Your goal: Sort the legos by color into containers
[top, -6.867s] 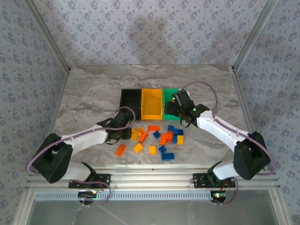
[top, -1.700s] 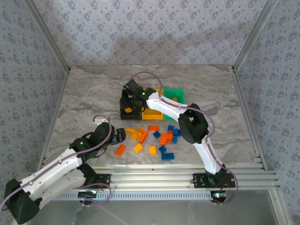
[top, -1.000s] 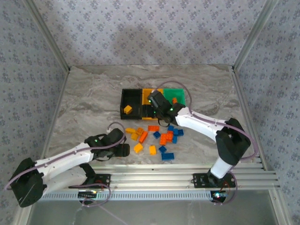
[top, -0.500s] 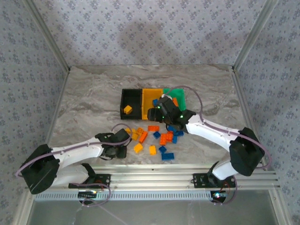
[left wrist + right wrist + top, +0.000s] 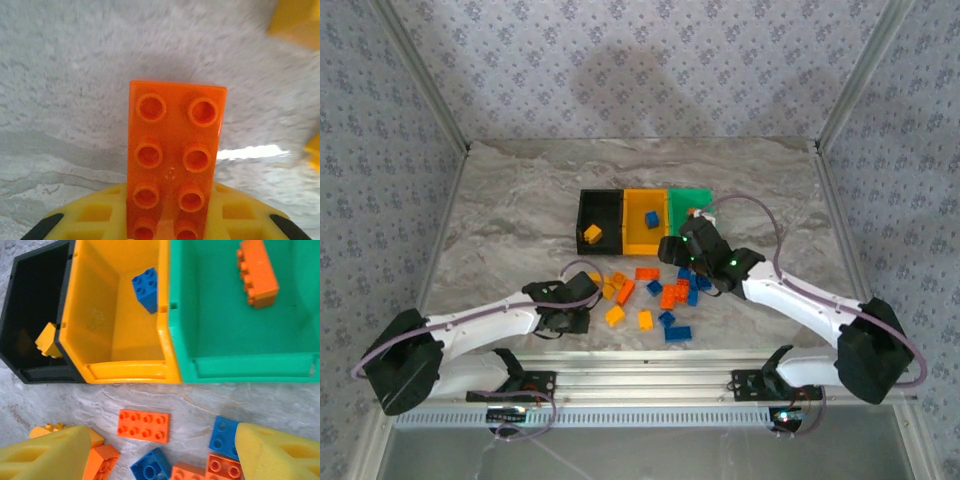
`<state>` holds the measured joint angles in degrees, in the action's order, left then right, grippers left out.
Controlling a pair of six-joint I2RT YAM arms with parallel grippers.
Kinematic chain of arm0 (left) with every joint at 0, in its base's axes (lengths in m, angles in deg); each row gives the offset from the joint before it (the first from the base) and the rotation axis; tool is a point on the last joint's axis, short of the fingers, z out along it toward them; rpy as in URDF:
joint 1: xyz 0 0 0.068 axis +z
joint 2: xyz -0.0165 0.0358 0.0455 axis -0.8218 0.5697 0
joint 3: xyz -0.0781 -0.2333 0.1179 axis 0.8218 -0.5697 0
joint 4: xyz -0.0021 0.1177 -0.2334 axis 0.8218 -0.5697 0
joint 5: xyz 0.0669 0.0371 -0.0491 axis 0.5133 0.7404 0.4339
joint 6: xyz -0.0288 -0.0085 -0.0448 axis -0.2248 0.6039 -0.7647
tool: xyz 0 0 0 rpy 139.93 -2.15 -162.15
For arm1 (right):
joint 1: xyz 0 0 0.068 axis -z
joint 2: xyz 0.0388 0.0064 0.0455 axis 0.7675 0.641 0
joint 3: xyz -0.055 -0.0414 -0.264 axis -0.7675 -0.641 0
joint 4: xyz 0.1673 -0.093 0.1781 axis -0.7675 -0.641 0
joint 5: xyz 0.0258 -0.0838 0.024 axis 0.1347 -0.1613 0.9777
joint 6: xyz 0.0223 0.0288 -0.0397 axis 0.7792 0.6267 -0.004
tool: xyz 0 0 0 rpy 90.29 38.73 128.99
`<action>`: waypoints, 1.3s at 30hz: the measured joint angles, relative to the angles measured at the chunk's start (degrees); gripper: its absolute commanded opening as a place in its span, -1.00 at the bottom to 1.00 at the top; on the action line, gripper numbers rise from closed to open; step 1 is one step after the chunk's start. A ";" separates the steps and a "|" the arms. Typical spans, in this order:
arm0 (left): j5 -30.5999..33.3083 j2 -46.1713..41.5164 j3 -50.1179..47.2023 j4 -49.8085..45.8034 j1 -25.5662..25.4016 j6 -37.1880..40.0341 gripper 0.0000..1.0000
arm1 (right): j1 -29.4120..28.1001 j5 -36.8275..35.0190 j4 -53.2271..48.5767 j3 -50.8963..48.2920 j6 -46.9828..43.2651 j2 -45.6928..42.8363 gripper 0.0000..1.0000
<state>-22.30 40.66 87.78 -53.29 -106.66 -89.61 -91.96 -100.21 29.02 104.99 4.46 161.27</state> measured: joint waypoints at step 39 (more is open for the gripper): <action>-2.99 74.07 104.43 -9.66 0.02 20.46 -0.26 | 7.63 -2.89 -9.66 -16.02 5.16 -21.84 0.58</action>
<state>-25.29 114.73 192.21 -62.95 -106.64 -69.15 -84.33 -103.09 19.36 88.97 9.61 139.44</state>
